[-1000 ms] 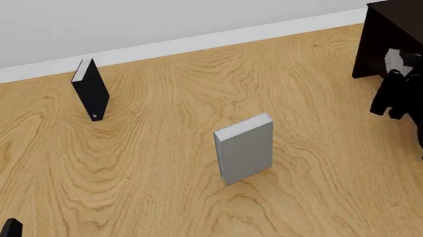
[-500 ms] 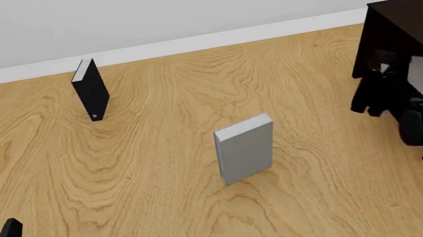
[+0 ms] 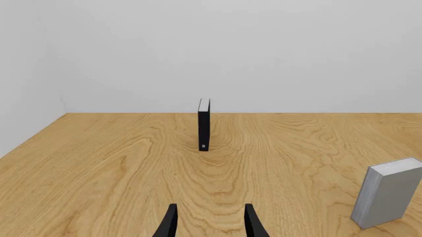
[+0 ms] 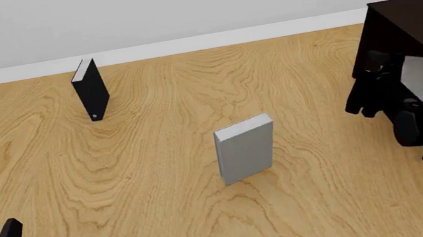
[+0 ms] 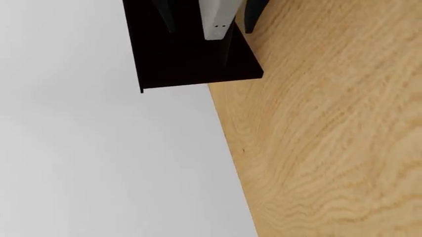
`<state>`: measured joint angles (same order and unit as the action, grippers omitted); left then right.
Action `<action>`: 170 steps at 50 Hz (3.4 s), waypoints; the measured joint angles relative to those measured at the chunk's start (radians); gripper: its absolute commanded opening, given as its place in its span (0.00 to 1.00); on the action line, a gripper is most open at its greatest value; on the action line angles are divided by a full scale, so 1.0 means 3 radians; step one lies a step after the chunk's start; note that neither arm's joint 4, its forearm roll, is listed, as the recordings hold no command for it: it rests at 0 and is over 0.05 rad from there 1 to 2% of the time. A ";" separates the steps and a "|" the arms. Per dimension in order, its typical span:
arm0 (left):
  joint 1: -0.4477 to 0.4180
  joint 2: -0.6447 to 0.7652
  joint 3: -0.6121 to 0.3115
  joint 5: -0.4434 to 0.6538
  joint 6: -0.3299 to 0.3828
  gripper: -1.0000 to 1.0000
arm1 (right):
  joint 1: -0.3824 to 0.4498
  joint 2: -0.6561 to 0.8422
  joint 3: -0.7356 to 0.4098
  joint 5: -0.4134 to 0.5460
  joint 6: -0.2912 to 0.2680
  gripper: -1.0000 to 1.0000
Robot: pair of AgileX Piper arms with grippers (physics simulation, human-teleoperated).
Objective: Pick up the book on the right and place it on the cabinet shelf.
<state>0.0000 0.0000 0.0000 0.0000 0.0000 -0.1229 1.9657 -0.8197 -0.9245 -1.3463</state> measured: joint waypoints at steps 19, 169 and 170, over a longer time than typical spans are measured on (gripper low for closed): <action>0.0000 0.0000 0.0000 0.0000 0.0000 1.00 | -0.0067 -0.0052 0.0037 -0.0016 -0.0039 1.00; 0.0000 0.0000 0.0000 0.0000 0.0000 1.00 | -0.0356 -0.0190 0.0172 0.0197 -0.0184 1.00; 0.0000 0.0000 0.0000 0.0000 0.0000 1.00 | -0.0352 -0.0188 0.0166 0.0204 -0.0183 1.00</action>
<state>0.0000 0.0000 0.0000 0.0000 0.0000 -0.2284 1.9092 -0.7699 -0.8632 -1.4012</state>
